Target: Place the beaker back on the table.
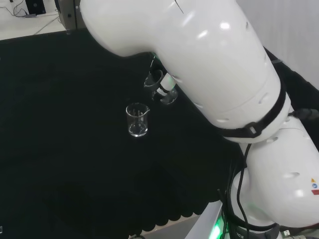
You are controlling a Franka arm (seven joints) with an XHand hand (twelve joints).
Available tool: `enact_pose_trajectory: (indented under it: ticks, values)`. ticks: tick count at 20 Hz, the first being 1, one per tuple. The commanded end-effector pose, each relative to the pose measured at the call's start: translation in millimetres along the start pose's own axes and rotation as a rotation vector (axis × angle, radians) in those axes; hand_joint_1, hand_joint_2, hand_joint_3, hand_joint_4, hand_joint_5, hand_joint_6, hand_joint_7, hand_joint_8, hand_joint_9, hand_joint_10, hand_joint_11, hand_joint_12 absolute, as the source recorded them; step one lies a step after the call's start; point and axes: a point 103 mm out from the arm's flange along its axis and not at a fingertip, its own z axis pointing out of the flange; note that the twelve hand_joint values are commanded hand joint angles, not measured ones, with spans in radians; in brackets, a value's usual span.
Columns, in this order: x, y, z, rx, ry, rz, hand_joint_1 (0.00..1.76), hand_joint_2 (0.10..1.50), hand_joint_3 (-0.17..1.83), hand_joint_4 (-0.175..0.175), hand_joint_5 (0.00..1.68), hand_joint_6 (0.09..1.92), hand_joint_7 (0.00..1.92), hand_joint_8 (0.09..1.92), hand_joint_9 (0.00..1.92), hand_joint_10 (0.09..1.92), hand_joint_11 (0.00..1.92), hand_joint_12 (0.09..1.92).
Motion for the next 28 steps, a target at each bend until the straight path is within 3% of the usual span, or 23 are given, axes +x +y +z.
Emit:
enact_pose_trajectory:
  ticks: [1, 13, 27, 28]
  values:
    - [-2.4, 39.6, 12.3, -0.066, 0.094, -0.085, 1.45, 0.43, 0.9, -0.175, 1.34, 0.54, 1.48, 0.48, 1.72, 0.09, 1.46, 0.57]
    - [-8.4, 86.8, 36.0, -0.079, 0.189, -0.112, 1.45, 0.43, 0.9, -0.175, 1.32, 0.59, 1.46, 0.53, 1.72, 0.09, 1.44, 0.57]
    - [-16.9, 101.6, 61.4, -0.082, 0.32, -0.119, 1.45, 0.44, 0.91, -0.175, 1.31, 0.64, 1.43, 0.59, 1.71, 0.09, 1.42, 0.57]
    - [-17.5, 102.1, 62.7, -0.082, 0.326, -0.118, 1.49, 0.46, 0.89, -0.175, 1.26, 0.72, 1.38, 0.67, 1.7, 0.09, 1.28, 0.8]
